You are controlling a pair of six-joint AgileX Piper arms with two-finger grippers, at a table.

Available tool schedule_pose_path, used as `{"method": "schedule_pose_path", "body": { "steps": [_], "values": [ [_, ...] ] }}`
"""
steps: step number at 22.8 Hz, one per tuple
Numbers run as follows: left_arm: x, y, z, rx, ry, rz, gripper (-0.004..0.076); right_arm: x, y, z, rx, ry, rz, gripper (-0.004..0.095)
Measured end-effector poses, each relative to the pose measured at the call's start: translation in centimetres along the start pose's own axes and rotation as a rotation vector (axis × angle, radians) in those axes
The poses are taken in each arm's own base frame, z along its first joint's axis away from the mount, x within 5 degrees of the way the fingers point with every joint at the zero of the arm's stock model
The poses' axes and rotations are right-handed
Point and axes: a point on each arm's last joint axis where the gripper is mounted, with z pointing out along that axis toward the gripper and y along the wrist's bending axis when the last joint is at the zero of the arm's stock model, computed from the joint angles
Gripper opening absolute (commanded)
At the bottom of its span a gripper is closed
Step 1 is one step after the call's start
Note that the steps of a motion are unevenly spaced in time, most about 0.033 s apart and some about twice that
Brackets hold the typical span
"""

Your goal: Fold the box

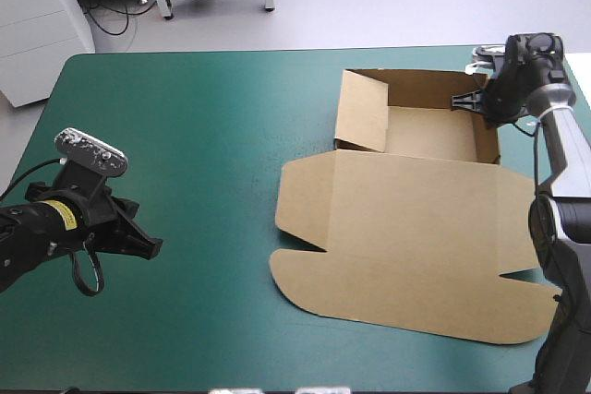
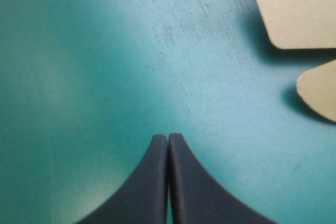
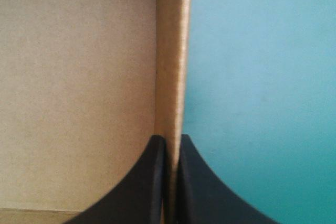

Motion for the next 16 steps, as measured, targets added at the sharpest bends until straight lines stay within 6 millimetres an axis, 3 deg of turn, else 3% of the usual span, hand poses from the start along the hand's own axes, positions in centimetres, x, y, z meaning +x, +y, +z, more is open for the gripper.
{"method": "schedule_pose_path", "body": {
  "steps": [4, 9, 16],
  "values": [
    [0.0, 0.1, 0.0, -0.008, 0.0, 0.01, -0.0032, 0.0, -5.4, -1.9, 0.107, -0.044, 0.028, -0.0023],
    [0.0, 0.1, 0.0, -0.009, 0.0, 0.01, -0.0032, 0.8, -12.0, -2.0, 0.194, -0.084, 0.126, -0.0023],
    [0.0, 0.1, 0.0, -0.009, 0.0, 0.01, -0.0032, 2.2, -16.9, -2.3, 0.235, -0.085, 0.21, -0.0006]
  ]
}}
